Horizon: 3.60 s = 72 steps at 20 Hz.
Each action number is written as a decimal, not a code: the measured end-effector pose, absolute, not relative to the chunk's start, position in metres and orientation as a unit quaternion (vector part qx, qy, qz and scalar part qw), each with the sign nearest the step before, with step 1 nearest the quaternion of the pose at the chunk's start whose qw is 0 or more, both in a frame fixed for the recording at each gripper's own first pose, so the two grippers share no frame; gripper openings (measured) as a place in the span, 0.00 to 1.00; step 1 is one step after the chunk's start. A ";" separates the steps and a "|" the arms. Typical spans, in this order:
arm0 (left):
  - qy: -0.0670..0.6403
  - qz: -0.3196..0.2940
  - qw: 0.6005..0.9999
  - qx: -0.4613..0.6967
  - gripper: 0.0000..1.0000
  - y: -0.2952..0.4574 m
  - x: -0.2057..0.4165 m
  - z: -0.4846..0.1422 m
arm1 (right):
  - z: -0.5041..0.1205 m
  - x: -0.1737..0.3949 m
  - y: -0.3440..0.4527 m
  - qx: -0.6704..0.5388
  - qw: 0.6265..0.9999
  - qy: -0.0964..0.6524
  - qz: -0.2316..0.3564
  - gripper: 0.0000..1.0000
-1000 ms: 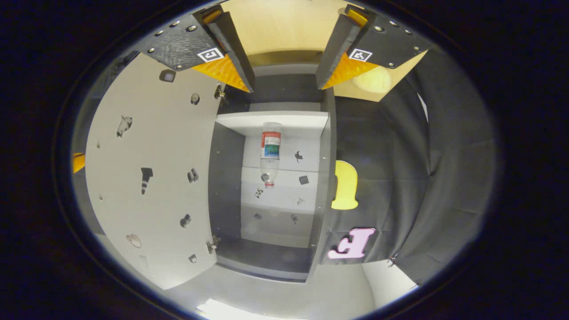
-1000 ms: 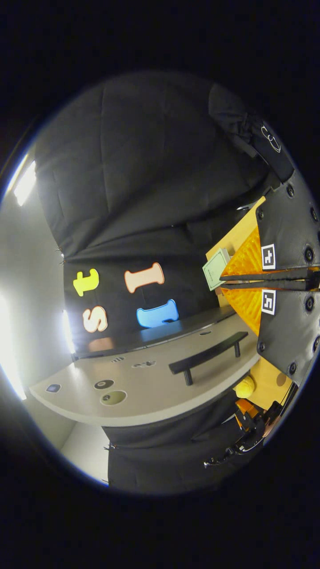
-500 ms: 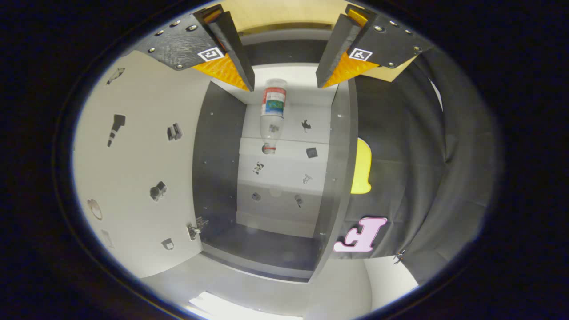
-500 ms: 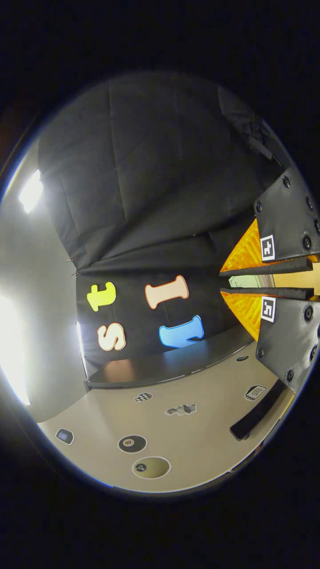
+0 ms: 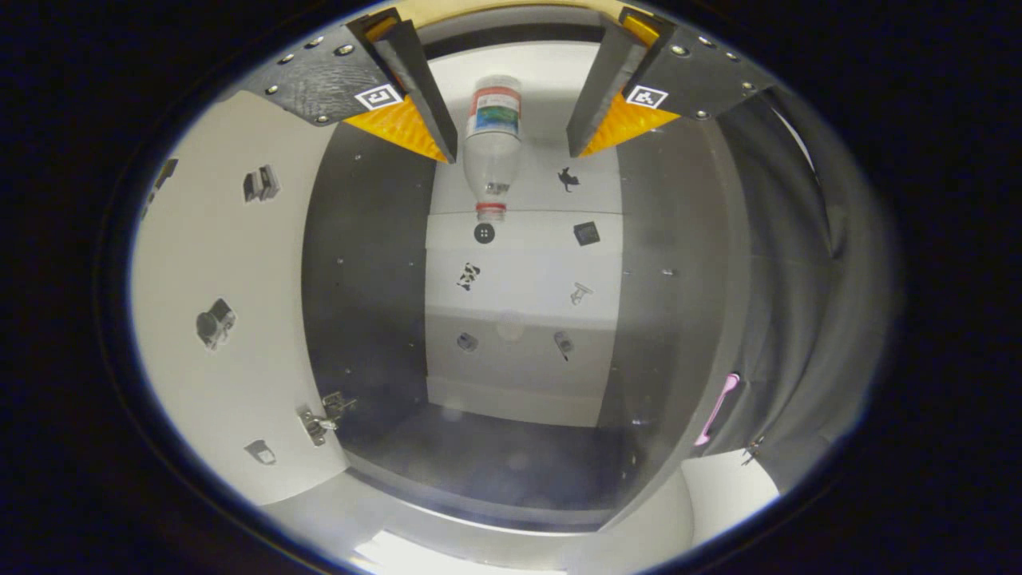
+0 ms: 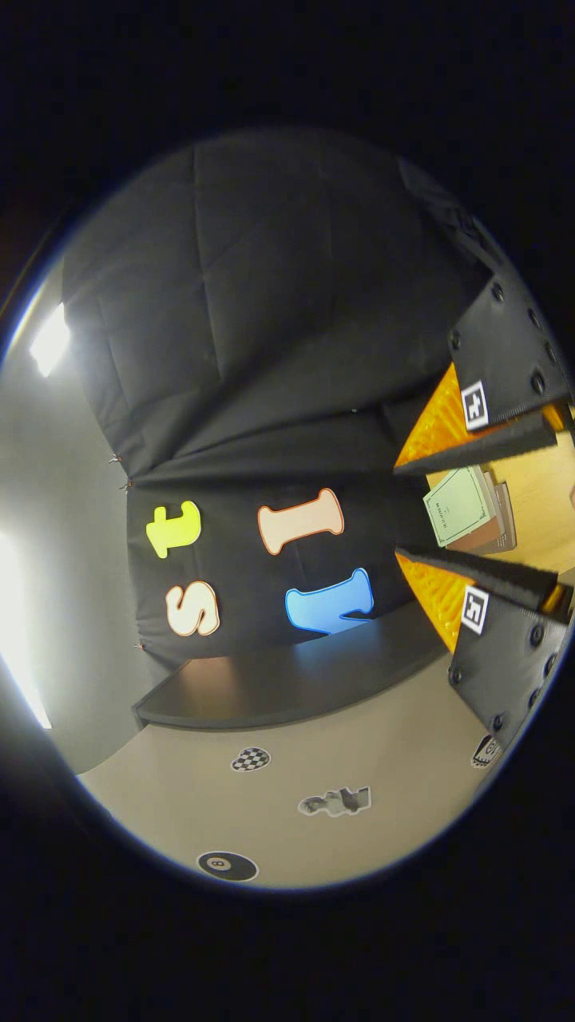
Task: Open the cabinet door with the right hand, grasp the bottle in the cabinet with the left hand and place it on the coaster, then close the cabinet door with the right hand.
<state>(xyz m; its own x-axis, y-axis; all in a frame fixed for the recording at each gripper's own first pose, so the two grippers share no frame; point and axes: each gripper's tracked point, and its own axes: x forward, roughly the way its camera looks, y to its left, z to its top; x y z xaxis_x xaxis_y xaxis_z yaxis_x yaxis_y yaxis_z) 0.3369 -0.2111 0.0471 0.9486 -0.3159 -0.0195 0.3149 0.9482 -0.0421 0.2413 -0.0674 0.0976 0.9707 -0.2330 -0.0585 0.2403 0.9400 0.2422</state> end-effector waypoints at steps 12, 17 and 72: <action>0.042 -0.182 0.982 0.008 0.86 -0.253 0.407 0.009 | 0.070 0.242 -0.105 0.156 0.971 0.038 -0.179 0.92; 0.053 -0.192 0.980 -0.009 0.83 -0.263 0.422 -0.009 | 0.066 0.237 -0.117 0.145 0.968 0.043 -0.200 0.92; 0.094 0.030 0.995 0.025 0.72 0.052 0.079 -0.285 | 0.016 0.199 -0.057 0.092 0.980 0.029 -0.174 0.92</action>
